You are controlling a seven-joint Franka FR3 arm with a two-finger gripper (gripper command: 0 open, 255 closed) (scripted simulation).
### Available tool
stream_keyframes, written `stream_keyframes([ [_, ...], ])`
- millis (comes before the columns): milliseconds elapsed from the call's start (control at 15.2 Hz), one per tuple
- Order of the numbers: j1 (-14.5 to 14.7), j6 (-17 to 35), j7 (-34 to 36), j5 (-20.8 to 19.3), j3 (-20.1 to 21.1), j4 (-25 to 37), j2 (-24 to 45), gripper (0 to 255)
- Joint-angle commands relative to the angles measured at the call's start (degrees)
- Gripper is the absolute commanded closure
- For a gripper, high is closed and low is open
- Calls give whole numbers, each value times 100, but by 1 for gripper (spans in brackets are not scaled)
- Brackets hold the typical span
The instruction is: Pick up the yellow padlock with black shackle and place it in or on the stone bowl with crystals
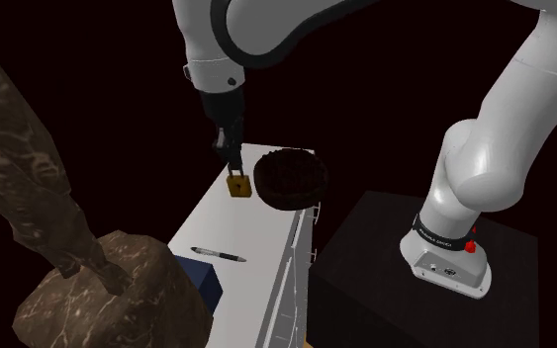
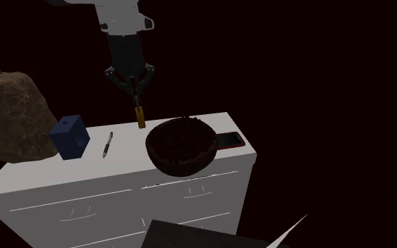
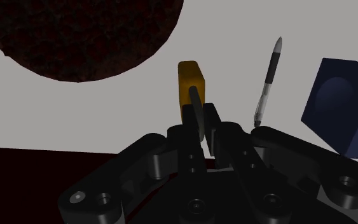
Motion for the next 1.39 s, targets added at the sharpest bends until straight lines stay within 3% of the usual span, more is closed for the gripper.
stream_keyframes([
  [0,-3,-144,-3,0,-7,131,-11,255],
  [990,-27,-1304,23,-33,-36,1333,34,255],
  [1320,-165,-1549,-471,97,-366,915,-634,255],
])
